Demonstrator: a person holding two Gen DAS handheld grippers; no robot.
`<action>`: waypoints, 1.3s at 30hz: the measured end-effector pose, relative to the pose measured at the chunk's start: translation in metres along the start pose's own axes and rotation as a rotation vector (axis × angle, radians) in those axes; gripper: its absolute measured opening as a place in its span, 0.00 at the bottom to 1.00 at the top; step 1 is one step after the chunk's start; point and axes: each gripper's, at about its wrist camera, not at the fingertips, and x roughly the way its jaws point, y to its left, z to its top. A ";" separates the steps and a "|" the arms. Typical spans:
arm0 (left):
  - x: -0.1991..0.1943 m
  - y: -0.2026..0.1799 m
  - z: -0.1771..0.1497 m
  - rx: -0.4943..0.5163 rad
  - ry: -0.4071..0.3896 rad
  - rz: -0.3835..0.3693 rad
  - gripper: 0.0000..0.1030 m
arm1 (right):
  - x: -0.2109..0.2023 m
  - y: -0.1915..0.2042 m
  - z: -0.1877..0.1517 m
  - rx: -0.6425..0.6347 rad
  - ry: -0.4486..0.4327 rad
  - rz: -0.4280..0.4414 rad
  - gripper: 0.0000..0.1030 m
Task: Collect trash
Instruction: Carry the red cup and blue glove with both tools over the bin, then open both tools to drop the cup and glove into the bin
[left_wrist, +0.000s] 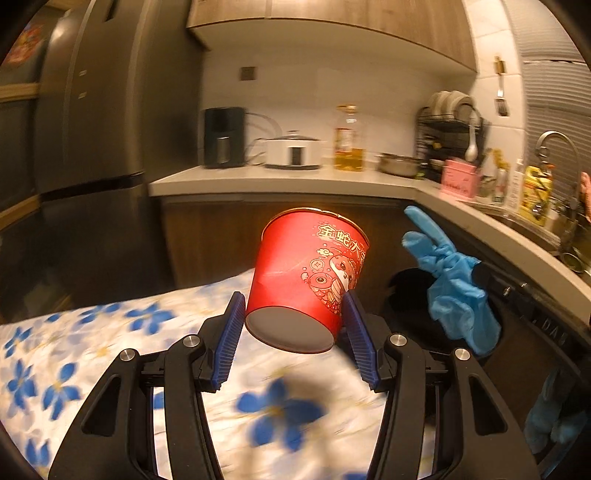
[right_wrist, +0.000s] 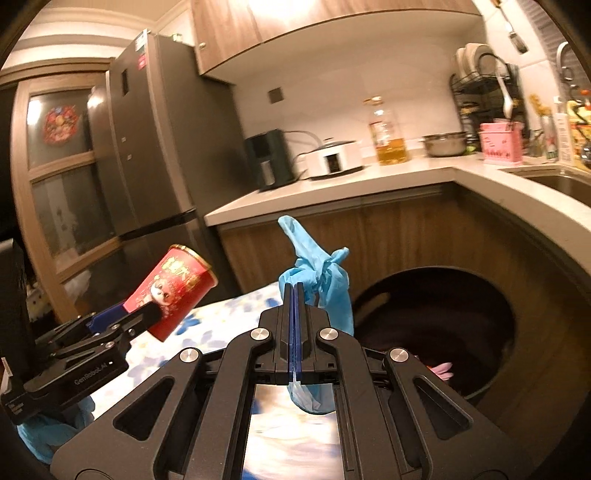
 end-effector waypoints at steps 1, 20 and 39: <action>0.005 -0.010 0.002 0.006 -0.003 -0.022 0.51 | -0.001 -0.009 0.001 0.007 -0.003 -0.014 0.00; 0.094 -0.114 -0.006 0.037 0.072 -0.235 0.53 | 0.010 -0.100 -0.005 0.107 0.037 -0.128 0.43; 0.020 -0.066 -0.027 0.011 0.079 0.083 0.94 | -0.035 -0.048 -0.026 -0.048 0.074 -0.227 0.90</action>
